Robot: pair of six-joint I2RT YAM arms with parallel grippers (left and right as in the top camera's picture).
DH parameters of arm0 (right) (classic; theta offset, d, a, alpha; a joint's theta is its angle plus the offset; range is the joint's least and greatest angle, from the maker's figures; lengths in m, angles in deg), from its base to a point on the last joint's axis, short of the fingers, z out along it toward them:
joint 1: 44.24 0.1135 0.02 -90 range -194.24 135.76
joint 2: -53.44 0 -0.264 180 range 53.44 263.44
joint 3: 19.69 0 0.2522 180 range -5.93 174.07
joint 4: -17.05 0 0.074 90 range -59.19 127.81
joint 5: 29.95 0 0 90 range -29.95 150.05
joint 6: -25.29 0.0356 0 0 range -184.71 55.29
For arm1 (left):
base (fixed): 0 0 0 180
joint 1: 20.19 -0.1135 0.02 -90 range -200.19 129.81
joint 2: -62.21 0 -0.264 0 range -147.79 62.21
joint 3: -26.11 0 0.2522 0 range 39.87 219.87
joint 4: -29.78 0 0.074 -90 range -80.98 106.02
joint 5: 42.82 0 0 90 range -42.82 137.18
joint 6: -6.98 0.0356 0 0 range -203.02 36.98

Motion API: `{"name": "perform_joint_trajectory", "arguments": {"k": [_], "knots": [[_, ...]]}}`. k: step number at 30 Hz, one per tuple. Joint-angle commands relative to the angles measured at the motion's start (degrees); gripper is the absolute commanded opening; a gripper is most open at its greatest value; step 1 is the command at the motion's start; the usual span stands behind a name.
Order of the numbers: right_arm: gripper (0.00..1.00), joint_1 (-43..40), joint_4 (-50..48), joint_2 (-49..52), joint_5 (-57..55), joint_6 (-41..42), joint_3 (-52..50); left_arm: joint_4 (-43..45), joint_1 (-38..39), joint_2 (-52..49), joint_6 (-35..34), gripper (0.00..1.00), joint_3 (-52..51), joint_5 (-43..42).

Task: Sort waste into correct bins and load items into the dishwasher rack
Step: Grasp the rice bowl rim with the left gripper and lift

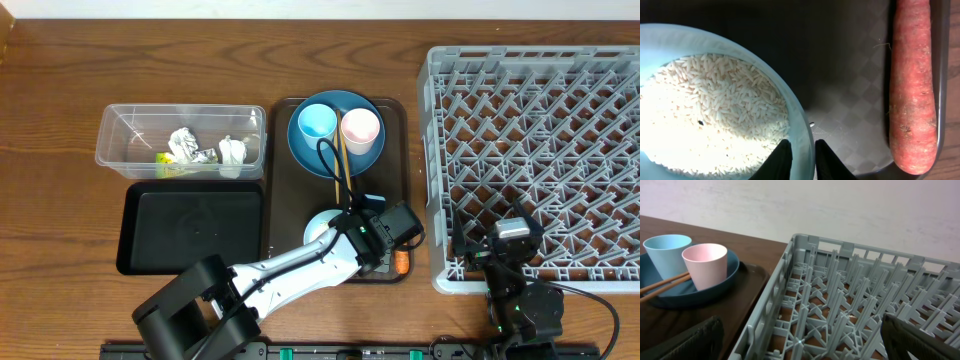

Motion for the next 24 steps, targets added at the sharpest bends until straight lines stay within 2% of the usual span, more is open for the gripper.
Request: {"name": "perform_joint_trajectory", "arguments": {"k": [1, 3, 4, 8, 24], "knots": [[0.99, 0.4, 0.2, 0.0, 0.0, -0.4, -0.1, -0.5, 0.2, -0.3, -0.1, 0.19, -0.9, 1.4], [0.99, 0.4, 0.2, 0.0, 0.0, -0.4, -0.1, -0.8, 0.2, -0.3, -0.1, 0.19, -0.9, 1.4], [0.99, 0.4, 0.2, 0.0, 0.0, -0.4, -0.1, -0.9, 0.2, -0.3, -0.1, 0.13, -0.9, 1.4], [0.99, 0.4, 0.2, 0.0, 0.0, -0.4, -0.1, -1.0, -0.1, -0.3, -0.1, 0.06, -0.9, 1.4], [0.99, 0.4, 0.2, 0.0, 0.0, -0.4, -0.1, -5.2, -3.0, 3.3, 0.3, 0.06, -0.9, 1.1]]}}
